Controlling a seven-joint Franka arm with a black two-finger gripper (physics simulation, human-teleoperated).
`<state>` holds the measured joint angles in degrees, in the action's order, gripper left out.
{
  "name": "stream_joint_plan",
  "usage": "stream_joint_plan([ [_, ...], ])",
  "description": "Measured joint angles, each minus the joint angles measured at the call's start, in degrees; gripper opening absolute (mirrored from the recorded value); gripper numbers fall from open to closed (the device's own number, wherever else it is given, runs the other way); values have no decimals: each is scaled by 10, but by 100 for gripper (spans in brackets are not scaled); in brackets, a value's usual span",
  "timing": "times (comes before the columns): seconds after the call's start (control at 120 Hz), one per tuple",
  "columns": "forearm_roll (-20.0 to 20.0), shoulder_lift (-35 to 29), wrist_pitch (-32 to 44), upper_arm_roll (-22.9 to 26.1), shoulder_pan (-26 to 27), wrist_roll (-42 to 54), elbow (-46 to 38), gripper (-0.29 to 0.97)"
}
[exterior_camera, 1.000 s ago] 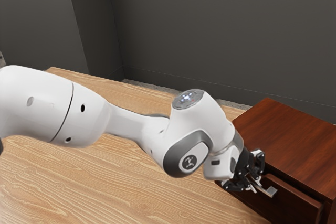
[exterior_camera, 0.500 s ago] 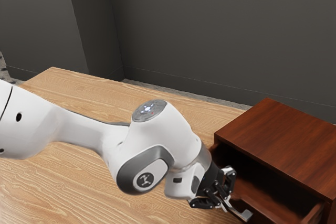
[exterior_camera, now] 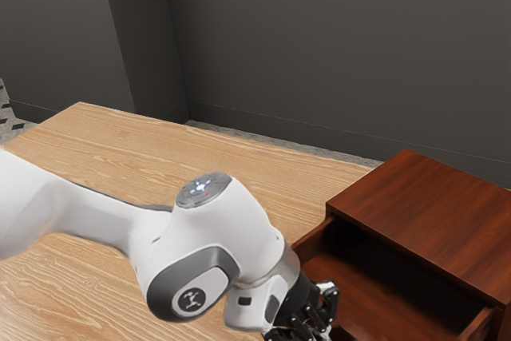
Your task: Pull the drawer handle with one arm to open the drawer
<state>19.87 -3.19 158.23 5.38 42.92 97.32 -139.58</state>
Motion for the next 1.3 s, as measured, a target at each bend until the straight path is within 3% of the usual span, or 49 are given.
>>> stream_joint_plan([
  [0.4,9,-27,-7,1,16,-8,-20,-9],
  [0.708,9,-66,-29,1,28,-22,-27,11],
  [0.85,5,-149,-93,2,26,-31,-23,23],
  [0.917,1,-164,-146,0,-1,-35,9,30],
  [1.033,-30,-158,-258,1,-63,-41,93,45],
  [1.167,-125,-124,-412,-4,-158,-66,256,56],
  [1.3,-204,-91,-531,-134,-209,-105,351,61],
])
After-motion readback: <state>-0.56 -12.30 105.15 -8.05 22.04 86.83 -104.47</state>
